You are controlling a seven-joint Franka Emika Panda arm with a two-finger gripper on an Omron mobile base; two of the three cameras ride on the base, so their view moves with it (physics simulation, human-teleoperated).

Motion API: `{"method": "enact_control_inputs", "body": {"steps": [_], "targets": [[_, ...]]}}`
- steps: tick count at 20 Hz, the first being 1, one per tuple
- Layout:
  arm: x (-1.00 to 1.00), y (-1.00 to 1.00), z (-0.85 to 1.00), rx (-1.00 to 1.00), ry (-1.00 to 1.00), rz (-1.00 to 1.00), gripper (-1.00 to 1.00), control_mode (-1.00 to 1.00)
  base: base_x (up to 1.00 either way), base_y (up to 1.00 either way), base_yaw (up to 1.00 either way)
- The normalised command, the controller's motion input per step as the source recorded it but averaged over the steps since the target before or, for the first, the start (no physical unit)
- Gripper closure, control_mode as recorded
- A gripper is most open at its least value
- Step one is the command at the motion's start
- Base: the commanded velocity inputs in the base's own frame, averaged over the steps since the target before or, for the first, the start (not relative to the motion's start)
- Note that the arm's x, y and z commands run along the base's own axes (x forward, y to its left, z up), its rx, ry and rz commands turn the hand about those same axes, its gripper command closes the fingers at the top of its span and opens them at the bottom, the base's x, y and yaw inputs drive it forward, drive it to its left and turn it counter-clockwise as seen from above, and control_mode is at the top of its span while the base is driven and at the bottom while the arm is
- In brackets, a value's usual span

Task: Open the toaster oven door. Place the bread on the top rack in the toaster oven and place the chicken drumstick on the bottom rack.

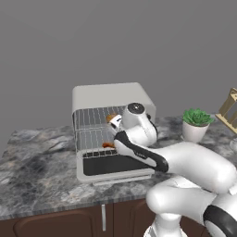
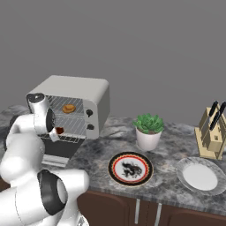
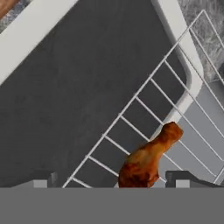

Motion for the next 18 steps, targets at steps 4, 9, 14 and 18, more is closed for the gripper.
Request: {"method": "enact_control_inputs", "body": {"steps": [4, 9, 14, 18], "targets": [[-0.42, 0.15, 0.06, -0.29, 0.08, 0.21, -1.0, -1.0, 0.0, 0.0, 0.0], [0.06, 0.24, 0.02, -0.23, 0.17, 0.31, -1.0, -1.0, 0.0, 0.0, 0.0], [0.52, 0.35, -0.21, -0.16, 0.24, 0.25, -1.0, -1.0, 0.0, 0.0, 0.0], [0.31, 0.09, -0.35, -0.08, 0.06, 0.2, -1.0, -1.0, 0.0, 0.0, 0.0]]}}
